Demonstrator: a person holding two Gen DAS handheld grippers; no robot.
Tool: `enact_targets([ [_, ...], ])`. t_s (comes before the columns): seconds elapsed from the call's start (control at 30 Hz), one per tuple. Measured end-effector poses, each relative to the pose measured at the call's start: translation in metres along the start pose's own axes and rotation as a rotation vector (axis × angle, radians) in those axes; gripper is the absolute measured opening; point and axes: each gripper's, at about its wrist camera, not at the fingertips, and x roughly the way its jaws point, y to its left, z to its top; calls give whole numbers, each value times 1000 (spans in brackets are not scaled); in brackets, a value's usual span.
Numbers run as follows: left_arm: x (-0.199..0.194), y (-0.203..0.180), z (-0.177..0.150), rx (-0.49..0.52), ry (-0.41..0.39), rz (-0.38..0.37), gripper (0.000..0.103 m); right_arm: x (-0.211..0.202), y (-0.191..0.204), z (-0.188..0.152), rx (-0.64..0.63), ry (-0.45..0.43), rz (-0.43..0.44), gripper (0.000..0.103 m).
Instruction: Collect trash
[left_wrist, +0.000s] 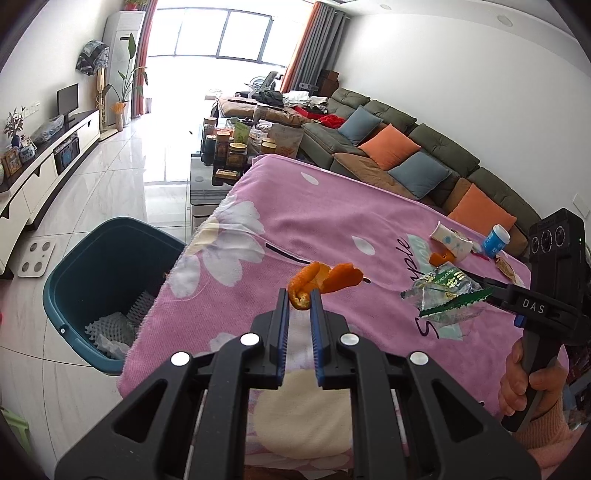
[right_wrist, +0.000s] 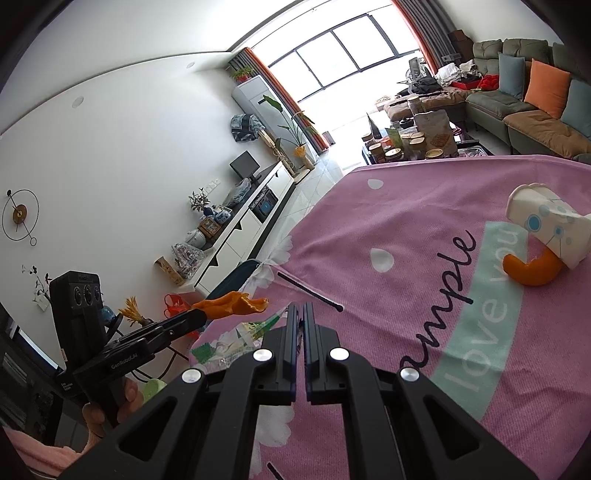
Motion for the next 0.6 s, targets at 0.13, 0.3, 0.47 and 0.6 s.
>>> enact_targets([
  [0.13, -4, 6, 1, -12, -11, 14, 12, 4, 4, 1, -8, 6, 7, 2],
  [0.3, -8, 12, 2, -24, -20, 28, 12, 9, 7, 3, -15, 11, 18, 2],
  [0.47, -11, 18, 3, -33, -28, 42, 12, 14, 11, 5, -20, 18, 26, 2],
  [0.6, -14, 23, 4, -45, -36, 52, 12, 18, 14, 7, -27, 23, 34, 2],
])
